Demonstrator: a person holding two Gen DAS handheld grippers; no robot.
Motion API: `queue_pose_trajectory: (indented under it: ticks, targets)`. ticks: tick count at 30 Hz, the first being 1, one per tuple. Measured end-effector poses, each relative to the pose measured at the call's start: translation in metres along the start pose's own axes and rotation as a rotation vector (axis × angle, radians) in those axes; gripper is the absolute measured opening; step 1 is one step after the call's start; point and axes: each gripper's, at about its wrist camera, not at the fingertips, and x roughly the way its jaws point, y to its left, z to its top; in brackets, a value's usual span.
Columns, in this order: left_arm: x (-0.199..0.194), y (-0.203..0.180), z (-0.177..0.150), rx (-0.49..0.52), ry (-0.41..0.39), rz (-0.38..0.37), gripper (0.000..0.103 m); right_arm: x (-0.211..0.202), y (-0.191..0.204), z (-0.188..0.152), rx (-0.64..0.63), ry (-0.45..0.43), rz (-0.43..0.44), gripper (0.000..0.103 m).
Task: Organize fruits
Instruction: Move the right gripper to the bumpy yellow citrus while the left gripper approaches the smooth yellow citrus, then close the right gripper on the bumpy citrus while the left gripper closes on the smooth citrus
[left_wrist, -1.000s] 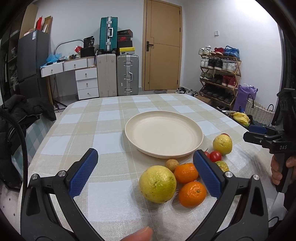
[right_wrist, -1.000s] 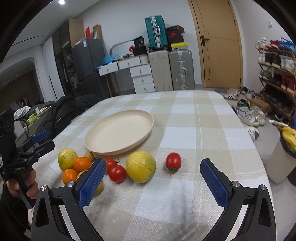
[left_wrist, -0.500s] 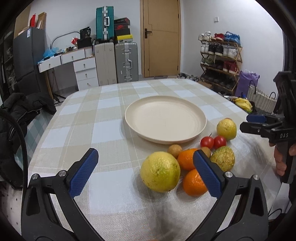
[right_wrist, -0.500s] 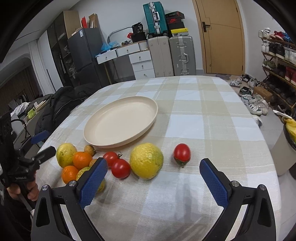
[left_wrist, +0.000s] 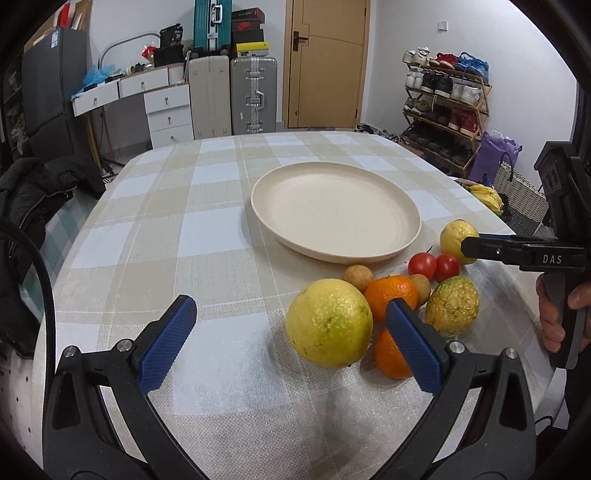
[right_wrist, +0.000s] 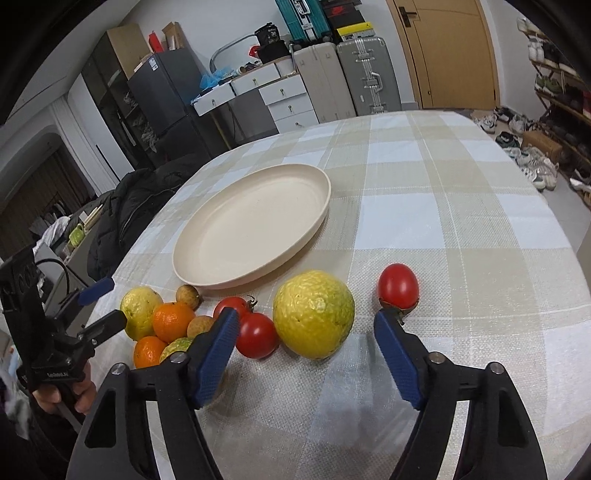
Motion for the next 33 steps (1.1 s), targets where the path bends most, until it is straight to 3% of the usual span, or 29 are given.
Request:
queue_pose_trajectory:
  ticks: [2, 12, 22, 28, 33]
  targets:
    - [0.002, 0.002, 0.001, -0.007, 0.008, -0.003, 0.103, 0.004, -0.003, 0.001, 0.019, 0.008, 0.009, 0.068]
    - [0.014, 0.001, 0.001, -0.018, 0.065, -0.023, 0.099, 0.010, -0.008, 0.001, 0.045, 0.018, 0.040, 0.050]
    - [0.021, 0.001, 0.001, -0.021, 0.083, -0.046, 0.094, -0.007, 0.003, -0.006, -0.005, -0.055, 0.047, 0.048]
    - [0.024, 0.003, -0.001, -0.035, 0.093, -0.119, 0.078, -0.016, 0.008, -0.008, -0.022, -0.086, 0.070, 0.048]
    - [0.029, -0.001, -0.003, -0.029, 0.125, -0.200, 0.051, -0.019, 0.009, -0.009, -0.023, -0.095, 0.076, 0.048]
